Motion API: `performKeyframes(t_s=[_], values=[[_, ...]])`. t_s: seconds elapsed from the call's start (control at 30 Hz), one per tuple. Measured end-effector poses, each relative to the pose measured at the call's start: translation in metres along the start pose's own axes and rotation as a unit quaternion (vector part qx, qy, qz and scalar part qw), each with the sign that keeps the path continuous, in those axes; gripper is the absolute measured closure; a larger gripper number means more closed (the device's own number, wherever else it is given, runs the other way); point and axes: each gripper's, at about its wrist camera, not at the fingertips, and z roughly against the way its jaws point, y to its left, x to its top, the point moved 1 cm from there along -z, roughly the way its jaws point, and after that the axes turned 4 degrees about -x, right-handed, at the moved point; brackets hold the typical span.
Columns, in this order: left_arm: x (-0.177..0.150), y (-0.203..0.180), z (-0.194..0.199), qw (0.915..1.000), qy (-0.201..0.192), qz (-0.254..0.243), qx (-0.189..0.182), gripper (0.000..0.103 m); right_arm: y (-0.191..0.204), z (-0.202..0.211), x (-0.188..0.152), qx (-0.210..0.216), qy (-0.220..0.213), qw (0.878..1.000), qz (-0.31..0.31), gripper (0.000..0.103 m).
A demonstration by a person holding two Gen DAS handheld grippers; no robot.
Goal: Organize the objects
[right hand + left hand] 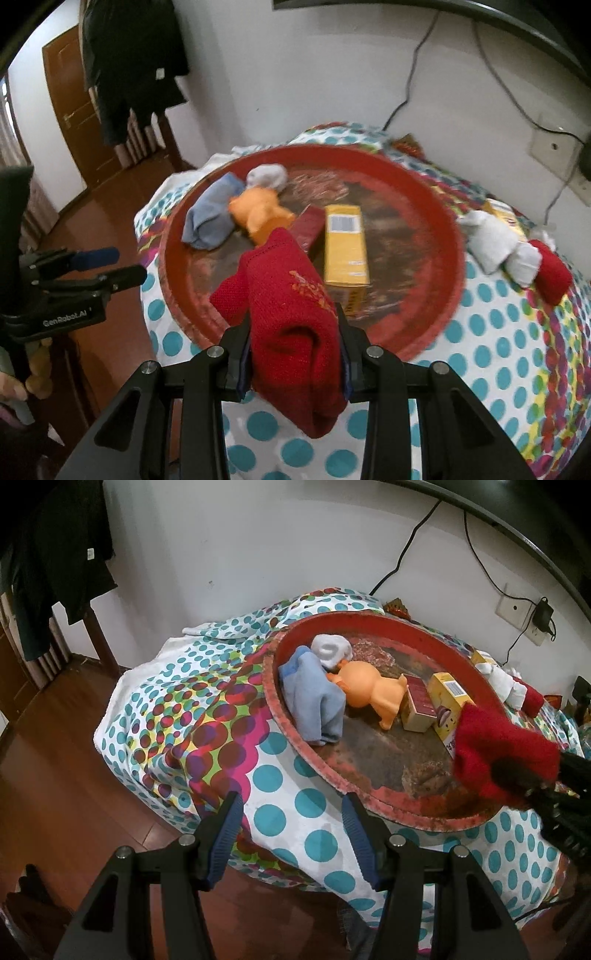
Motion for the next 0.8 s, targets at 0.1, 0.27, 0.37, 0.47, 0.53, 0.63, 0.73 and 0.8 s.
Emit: performKeyframes(t_s=[0.1, 0.27, 0.37, 0.47, 0.53, 0.63, 0.73, 0.8], values=[[-0.001, 0.0, -0.004, 1.0, 0.009, 0.002, -0.004, 0.046, 0.004, -0.012, 0.001, 0.002, 0.012, 1.0, 0.0, 0.07], [-0.001, -0.001, -0.003, 1.0, 0.005, -0.001, -0.003, 0.046, 0.0, -0.029, 0.004, -0.014, 0.026, 1.0, -0.001, 0.07], [-0.001, -0.002, -0.002, 1.0, 0.002, -0.002, -0.006, 0.046, -0.004, -0.037, 0.006, -0.034, 0.027, 0.999, 0.0, 0.07], [-0.001, -0.003, -0.004, 0.9999, 0.006, -0.004, -0.007, 0.046, -0.011, -0.044, 0.008, -0.058, 0.028, 0.998, -0.001, 0.07], [-0.001, -0.004, -0.004, 0.9999, 0.006, -0.006, -0.006, 0.046, -0.018, -0.048, 0.01, -0.071, 0.026, 0.997, -0.004, 0.07], [-0.002, -0.006, -0.003, 0.9999, 0.001, -0.011, -0.007, 0.046, -0.029, -0.054, 0.015, -0.074, 0.025, 0.997, -0.025, 0.07], [-0.002, -0.008, -0.003, 0.9999, -0.001, -0.016, -0.005, 0.046, -0.038, -0.059, 0.019, -0.078, 0.025, 0.996, -0.039, 0.07], [-0.002, -0.009, -0.004, 0.9998, 0.0, -0.017, -0.006, 0.046, -0.042, -0.063, 0.021, -0.086, 0.026, 0.995, -0.046, 0.07]])
